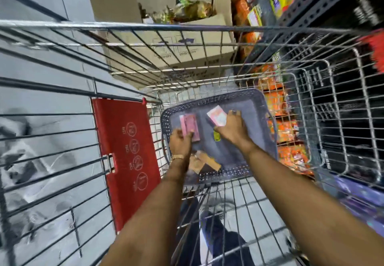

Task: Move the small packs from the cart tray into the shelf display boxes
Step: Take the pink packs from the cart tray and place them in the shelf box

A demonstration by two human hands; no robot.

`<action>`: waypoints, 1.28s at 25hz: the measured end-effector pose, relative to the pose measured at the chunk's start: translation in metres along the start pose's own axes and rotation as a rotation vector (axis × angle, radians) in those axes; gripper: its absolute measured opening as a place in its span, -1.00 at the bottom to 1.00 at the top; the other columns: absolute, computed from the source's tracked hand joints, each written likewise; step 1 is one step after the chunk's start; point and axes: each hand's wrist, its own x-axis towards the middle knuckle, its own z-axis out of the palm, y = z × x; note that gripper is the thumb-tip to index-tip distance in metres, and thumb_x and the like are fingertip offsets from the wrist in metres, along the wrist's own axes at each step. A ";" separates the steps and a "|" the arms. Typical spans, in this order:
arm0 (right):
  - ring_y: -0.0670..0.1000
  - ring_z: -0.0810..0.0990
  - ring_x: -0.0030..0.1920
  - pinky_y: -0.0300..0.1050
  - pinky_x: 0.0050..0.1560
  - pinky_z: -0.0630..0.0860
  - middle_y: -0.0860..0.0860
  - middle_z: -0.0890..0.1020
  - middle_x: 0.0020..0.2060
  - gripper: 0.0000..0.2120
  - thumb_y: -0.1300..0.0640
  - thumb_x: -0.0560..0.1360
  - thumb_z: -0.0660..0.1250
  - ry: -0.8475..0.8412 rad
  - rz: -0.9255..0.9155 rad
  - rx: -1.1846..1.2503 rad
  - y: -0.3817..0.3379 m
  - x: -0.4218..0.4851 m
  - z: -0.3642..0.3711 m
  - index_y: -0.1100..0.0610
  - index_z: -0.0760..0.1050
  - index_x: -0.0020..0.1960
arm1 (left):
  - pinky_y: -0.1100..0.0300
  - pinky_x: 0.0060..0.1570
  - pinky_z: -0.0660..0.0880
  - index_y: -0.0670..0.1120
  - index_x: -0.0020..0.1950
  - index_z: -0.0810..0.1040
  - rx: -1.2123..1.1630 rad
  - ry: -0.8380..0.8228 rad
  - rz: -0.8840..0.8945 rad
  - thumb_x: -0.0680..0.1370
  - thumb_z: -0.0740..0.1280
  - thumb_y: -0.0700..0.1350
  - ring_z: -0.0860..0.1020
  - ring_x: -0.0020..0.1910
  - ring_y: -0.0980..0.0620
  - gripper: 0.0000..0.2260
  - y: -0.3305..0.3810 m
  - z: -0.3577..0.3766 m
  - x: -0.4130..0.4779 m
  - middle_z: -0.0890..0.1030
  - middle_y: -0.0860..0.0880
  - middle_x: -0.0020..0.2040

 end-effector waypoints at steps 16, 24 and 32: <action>-0.17 0.69 -0.20 -0.30 -0.14 0.62 0.05 0.69 -0.06 -0.59 0.44 0.40 0.37 0.852 0.032 1.335 0.150 -0.300 -0.186 0.02 0.53 0.10 | 0.18 -0.21 0.66 -0.09 0.24 0.53 -0.294 -1.128 0.438 0.53 0.22 -0.40 0.69 -0.17 0.03 -0.64 0.137 0.037 -0.300 0.73 -0.01 -0.01; -0.05 0.58 0.00 -0.49 0.19 0.34 0.09 0.73 -0.07 -0.77 0.15 0.38 0.37 1.663 0.265 0.203 0.284 -0.468 -0.196 0.20 0.68 -0.01 | 0.17 -0.09 0.67 -0.03 0.32 0.46 -0.033 -1.561 0.584 0.54 0.26 -0.39 0.64 -0.08 -0.07 -0.58 0.108 0.116 -0.482 0.66 -0.14 -0.04; 0.13 0.73 -0.07 -0.02 -0.13 0.69 0.13 0.76 -0.11 -0.56 0.50 0.07 0.57 1.438 0.445 0.170 0.379 -0.513 -0.178 0.23 0.71 -0.09 | 0.17 -0.13 0.65 -0.22 0.23 0.49 0.342 -1.633 0.611 0.53 0.24 -0.47 0.54 -0.25 0.03 -0.68 0.060 0.185 -0.590 0.44 -0.08 -0.27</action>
